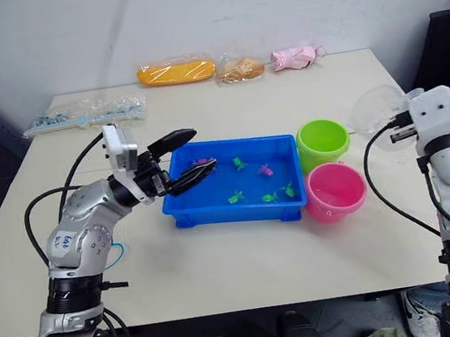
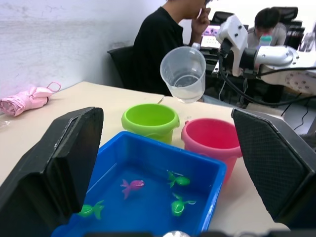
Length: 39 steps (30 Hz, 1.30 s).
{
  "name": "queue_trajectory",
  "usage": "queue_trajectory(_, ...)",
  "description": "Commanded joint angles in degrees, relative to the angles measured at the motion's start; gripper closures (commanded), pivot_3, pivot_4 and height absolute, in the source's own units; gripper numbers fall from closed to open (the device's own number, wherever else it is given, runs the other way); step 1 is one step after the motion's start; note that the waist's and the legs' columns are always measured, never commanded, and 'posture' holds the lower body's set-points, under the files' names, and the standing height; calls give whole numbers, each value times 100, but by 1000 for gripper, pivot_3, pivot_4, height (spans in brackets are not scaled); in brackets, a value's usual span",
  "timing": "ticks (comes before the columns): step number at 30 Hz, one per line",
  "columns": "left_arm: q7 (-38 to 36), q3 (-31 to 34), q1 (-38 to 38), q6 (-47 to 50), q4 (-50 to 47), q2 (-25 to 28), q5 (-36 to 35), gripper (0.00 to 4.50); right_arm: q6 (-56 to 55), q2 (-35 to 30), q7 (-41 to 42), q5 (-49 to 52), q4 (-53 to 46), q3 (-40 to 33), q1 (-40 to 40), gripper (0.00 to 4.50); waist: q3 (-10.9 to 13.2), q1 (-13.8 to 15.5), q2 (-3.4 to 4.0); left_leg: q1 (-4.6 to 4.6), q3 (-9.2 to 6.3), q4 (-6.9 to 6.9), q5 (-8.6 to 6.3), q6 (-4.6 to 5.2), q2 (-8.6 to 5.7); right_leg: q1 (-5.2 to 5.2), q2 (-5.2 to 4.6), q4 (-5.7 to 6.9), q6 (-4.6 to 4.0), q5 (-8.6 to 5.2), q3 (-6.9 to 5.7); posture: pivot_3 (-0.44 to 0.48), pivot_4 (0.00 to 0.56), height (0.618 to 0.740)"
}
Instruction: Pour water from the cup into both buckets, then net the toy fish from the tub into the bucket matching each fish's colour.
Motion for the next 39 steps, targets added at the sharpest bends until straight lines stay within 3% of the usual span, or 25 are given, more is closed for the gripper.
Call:
queue_trajectory(1,-70,-42,24,-290,-93,80,178,0,-582,-267,-133,-401,331,263,-397,4415,0,-6,0,0,0,0,0,0,0,0,0,0,0,0,0,0,150,740)
queue_trajectory(15,-1,-116,70,-562,-84,75,467,0,-1633,-736,-491,-1502,1030,1051,-897,4415,0,-1,0,-5,0,3,1,-1,0,-1,-1,-2,1,1,0,0,150,740)
queue_trajectory(39,118,-118,270,-547,-336,3,395,0,-2036,-1128,-1204,-2850,1374,1805,-1429,4415,0,-5,-1,-8,1,6,3,-4,0,-4,0,-1,1,1,-1,0,150,740)
